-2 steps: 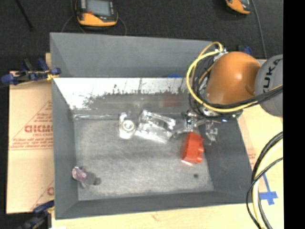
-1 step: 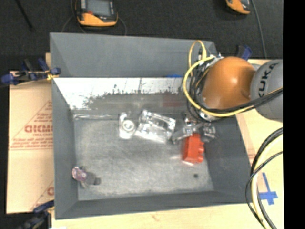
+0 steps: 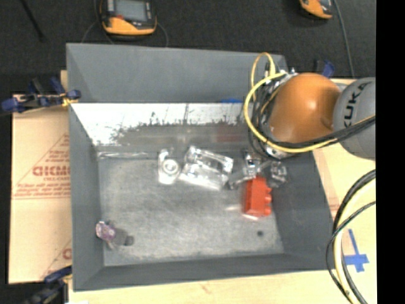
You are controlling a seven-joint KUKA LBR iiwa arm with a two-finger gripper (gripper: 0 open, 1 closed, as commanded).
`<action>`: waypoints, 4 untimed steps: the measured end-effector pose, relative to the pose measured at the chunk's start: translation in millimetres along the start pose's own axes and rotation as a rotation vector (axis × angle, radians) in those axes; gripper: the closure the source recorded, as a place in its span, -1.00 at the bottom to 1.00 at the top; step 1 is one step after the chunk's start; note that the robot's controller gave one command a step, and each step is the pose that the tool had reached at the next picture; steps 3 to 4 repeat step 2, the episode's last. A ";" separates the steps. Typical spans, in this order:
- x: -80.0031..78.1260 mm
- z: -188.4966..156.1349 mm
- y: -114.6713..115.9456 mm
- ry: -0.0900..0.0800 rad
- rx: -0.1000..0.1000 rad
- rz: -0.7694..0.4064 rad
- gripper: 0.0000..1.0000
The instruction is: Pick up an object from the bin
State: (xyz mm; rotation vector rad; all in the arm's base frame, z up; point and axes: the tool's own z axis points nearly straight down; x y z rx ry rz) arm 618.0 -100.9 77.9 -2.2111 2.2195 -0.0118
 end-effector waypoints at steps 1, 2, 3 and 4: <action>0.3 -3.9 -2.3 0.001 0.004 0.003 1.00; 1.4 -56.2 -5.6 0.002 -0.003 0.011 1.00; 1.4 -56.2 -5.6 0.002 -0.003 0.011 1.00; 1.4 -56.2 -5.6 0.002 -0.003 0.011 1.00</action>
Offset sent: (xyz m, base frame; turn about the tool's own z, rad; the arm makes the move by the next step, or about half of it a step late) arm 0.0000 0.0000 0.0000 0.0000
